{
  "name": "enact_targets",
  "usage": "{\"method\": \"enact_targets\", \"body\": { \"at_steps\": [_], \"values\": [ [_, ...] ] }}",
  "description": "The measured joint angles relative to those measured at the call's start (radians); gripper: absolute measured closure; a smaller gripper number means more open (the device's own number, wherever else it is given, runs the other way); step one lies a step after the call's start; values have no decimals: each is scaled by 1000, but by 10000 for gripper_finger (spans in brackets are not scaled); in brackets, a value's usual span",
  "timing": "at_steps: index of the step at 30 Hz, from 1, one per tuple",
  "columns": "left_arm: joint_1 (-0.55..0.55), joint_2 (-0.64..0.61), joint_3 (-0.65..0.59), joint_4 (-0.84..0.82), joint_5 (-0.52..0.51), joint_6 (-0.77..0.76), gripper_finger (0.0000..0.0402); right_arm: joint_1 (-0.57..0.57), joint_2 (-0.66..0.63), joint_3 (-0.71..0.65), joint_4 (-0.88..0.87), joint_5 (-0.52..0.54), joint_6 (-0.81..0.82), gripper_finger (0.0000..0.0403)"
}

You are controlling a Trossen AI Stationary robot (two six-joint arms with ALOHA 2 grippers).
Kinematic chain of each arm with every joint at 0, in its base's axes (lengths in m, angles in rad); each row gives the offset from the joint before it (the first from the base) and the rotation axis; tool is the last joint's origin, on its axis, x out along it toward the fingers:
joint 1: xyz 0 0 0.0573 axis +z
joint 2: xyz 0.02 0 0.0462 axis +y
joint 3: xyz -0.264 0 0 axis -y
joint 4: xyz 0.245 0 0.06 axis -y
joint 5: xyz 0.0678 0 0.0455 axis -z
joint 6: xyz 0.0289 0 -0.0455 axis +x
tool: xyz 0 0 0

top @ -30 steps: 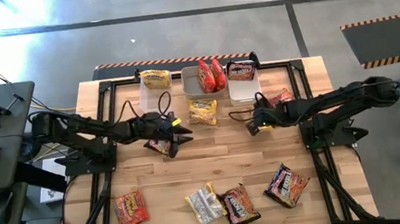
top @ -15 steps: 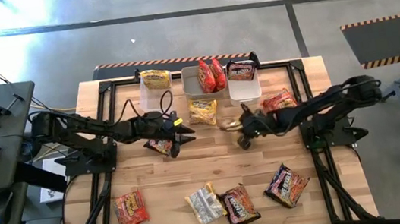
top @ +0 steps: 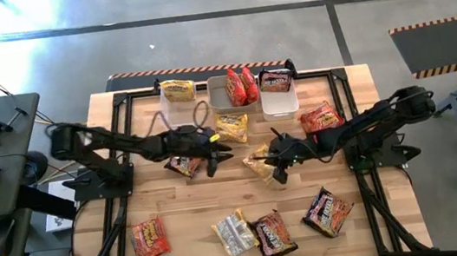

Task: Sort Maruchan noodles
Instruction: Put the top right yellow noodle pack into the transparent bin

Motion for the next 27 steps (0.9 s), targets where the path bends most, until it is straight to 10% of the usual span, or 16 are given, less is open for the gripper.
{"method": "enact_targets", "body": {
  "at_steps": [27],
  "values": [
    [59,576,558,-186,123,112,191,157,-76,2,-128,223,54,403]
  ]
}}
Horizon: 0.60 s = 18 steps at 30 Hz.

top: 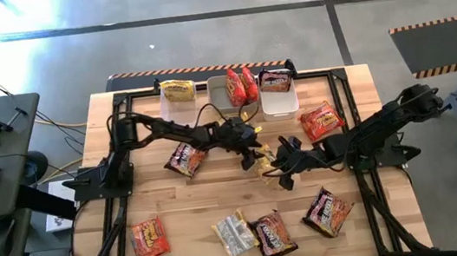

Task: Sort Maruchan noodles
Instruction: Put the top right yellow noodle pack into the transparent bin

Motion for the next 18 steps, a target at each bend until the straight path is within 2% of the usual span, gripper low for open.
{"method": "enact_targets", "body": {
  "at_steps": [5,14,18],
  "values": [
    [-9,17,16,0,17,74,218,0,0,0,7,-1,-1,403],
    [-30,18,16,-9,79,192,344,4,0,0,15,5,-1,403],
    [-31,5,14,-35,94,233,395,45,0,-7,20,110,8,403]
  ]
}}
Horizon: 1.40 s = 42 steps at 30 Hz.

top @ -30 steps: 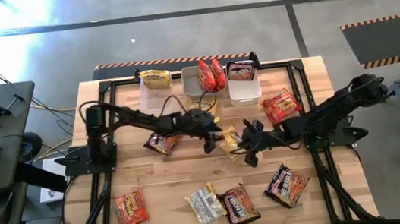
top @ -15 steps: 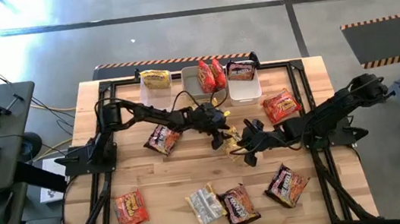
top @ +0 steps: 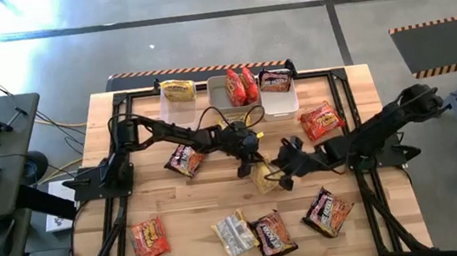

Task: Sort Maruchan noodles
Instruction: Put the top right yellow noodle pack into the transparent bin

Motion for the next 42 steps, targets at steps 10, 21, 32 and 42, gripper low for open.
{"method": "enact_targets", "body": {
  "at_steps": [10,21,32,42],
  "values": [
    [2,-90,0,-41,-8,64,401,113,0,-178,254,161,345,403],
    [-25,-173,-1,-126,-83,99,401,136,1,-197,278,82,462,317],
    [-42,-195,-1,-145,-105,110,401,69,2,-196,294,28,362,173],
    [-41,-213,-1,-143,-105,118,401,32,152,-196,524,15,273,171]
  ]
}}
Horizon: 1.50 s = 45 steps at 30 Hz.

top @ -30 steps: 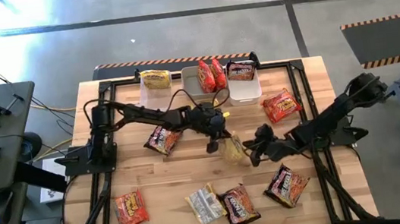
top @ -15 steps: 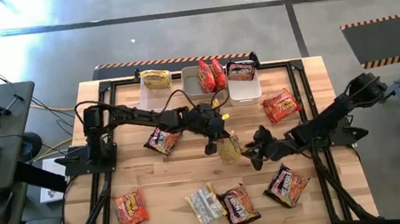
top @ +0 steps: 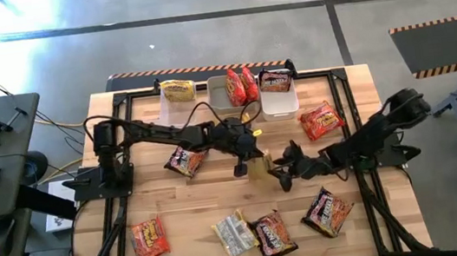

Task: Sort Maruchan noodles
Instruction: Put the top right yellow noodle pack into the transparent bin

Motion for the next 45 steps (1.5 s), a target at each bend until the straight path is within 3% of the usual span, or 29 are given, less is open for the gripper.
{"method": "enact_targets", "body": {
  "at_steps": [8,14,21,34,40,45],
  "values": [
    [0,-37,0,-4,1,2,401,0,211,0,404,-20,-175,171],
    [1,-43,0,-7,-1,-3,401,-14,318,0,606,22,-199,171],
    [5,-56,0,3,-51,-19,401,-2,348,0,656,134,-177,191],
    [17,-112,-66,87,-48,-72,401,82,348,2,708,345,-185,311],
    [32,-224,-174,104,-50,-116,399,94,342,2,776,333,-298,310],
    [37,-352,-257,34,-54,-115,377,59,293,2,804,242,-366,305]
  ]
}}
